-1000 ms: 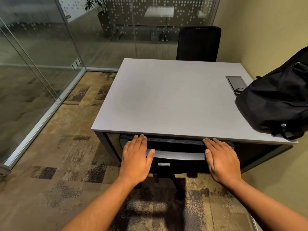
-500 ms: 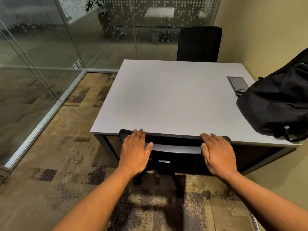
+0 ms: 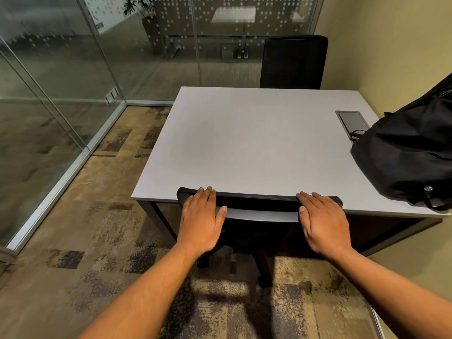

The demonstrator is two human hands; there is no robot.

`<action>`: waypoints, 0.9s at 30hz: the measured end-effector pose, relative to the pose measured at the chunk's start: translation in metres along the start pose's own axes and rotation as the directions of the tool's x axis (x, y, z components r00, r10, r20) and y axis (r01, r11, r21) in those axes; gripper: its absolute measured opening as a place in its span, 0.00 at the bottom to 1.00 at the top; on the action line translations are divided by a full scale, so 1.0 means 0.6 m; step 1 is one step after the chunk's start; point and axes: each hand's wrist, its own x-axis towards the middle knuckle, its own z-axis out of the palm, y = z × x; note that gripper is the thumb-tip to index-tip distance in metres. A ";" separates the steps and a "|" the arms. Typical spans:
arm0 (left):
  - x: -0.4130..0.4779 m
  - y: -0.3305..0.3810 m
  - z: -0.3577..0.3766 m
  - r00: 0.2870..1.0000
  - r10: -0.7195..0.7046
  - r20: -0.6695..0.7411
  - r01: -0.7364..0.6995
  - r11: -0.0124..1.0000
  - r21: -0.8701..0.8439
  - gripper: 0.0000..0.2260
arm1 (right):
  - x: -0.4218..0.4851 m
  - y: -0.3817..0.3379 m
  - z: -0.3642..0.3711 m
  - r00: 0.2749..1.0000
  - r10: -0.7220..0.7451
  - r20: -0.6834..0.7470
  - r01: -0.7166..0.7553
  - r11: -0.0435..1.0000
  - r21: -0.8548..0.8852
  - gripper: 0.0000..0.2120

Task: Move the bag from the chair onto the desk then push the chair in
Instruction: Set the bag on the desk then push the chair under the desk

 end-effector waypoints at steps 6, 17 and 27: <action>0.005 0.001 0.001 1.000 0.010 -0.015 -0.010 1.000 0.014 0.29 | 0.005 0.002 0.003 1.000 -0.005 -0.025 0.006 1.000 0.023 0.27; 0.007 0.002 0.005 1.000 0.006 -0.024 -0.005 1.000 0.029 0.29 | 0.005 0.001 0.001 0.999 -0.010 -0.048 0.012 0.999 0.039 0.26; 0.005 0.003 0.005 1.000 -0.003 -0.020 0.003 1.000 0.025 0.29 | 0.003 0.003 0.002 1.000 -0.007 -0.030 0.008 0.999 0.039 0.27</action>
